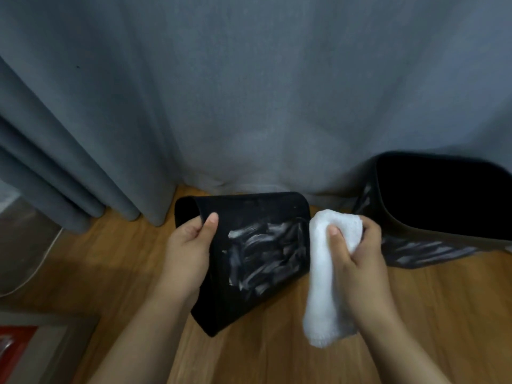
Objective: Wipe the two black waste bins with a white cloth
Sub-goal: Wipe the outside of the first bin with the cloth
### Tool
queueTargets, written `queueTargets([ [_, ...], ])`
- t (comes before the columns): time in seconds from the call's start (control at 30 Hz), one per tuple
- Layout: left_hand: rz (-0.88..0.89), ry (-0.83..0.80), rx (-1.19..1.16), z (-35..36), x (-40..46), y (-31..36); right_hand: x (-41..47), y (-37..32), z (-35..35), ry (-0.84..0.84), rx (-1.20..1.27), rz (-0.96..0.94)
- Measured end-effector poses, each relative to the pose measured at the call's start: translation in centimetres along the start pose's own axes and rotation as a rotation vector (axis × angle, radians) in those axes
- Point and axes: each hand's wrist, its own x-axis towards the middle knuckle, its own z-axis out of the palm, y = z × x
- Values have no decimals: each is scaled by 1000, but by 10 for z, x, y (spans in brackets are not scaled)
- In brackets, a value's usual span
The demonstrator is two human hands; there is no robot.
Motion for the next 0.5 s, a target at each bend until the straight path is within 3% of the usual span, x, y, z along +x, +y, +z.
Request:
queueTargets([
  [0.17,-82,10,-191,-2,-3,-8,-6,-1,4,-27,9,-1],
  [0.5,-5,-35,-102,3,-9,-11,-3,-28,35,-78,-157,-281],
])
